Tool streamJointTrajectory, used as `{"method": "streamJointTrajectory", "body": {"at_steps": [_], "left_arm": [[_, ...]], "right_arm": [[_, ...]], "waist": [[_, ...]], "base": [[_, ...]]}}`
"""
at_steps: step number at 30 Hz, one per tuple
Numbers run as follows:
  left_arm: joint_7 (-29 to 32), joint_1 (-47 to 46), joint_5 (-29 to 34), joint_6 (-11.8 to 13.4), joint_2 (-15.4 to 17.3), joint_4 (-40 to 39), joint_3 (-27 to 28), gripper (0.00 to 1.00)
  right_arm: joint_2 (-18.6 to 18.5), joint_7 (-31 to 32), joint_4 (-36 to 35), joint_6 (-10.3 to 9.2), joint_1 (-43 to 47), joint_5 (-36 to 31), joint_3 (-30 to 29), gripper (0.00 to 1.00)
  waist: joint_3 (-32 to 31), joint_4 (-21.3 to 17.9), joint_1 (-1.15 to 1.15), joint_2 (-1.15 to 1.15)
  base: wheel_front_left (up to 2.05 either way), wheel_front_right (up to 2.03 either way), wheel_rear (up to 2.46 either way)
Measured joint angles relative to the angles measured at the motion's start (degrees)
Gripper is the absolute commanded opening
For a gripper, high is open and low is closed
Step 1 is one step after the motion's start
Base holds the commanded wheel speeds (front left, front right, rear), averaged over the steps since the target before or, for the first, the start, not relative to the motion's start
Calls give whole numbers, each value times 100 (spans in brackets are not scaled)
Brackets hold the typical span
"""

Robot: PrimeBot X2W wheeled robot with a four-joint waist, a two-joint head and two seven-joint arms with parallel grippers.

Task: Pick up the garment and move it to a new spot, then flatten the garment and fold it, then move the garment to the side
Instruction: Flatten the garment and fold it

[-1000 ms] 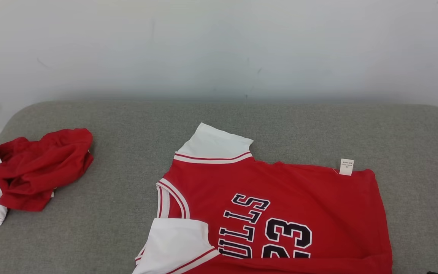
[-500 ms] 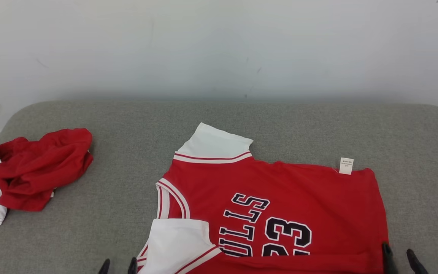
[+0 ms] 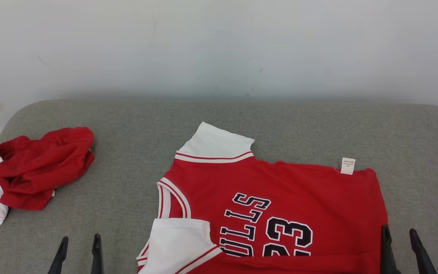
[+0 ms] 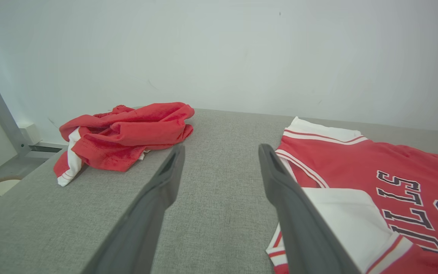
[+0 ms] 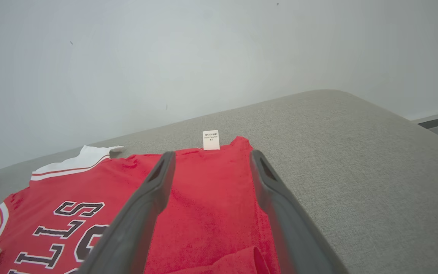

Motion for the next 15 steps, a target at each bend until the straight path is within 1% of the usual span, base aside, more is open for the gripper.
{"method": "streamJointTrajectory", "body": {"at_steps": [4, 8, 11, 13, 15], "left_arm": [[0, -9, 85, -203, -47, 178, 182, 100], [0, -422, 68, -430, 40, 439, 267, 100], [69, -1026, -44, -578, 232, 665, 213, 100], [266, -1497, -76, -665, 454, 816, 87, 100], [493, -2047, -152, -699, 648, 942, -33, 100]], "right_arm": [[16, -126, 227, 0, 29, -91, 104, 100], [34, -149, 455, 0, -370, -130, 247, 100], [34, -148, 687, 0, -833, -175, 347, 100], [30, -140, 892, 0, -1233, -186, 425, 100], [30, -138, 1138, 0, -1654, -229, 510, 100]], "waist": [[44, -64, 0, 0], [154, -198, 0, 0], [285, -355, 1, 0], [410, -469, 1, 0], [560, -589, 2, 0]], "base": [[0, 0, 0], [0, 0, 0], [0, 0, 0], [0, 0, 0], [0, 0, 0]]}}
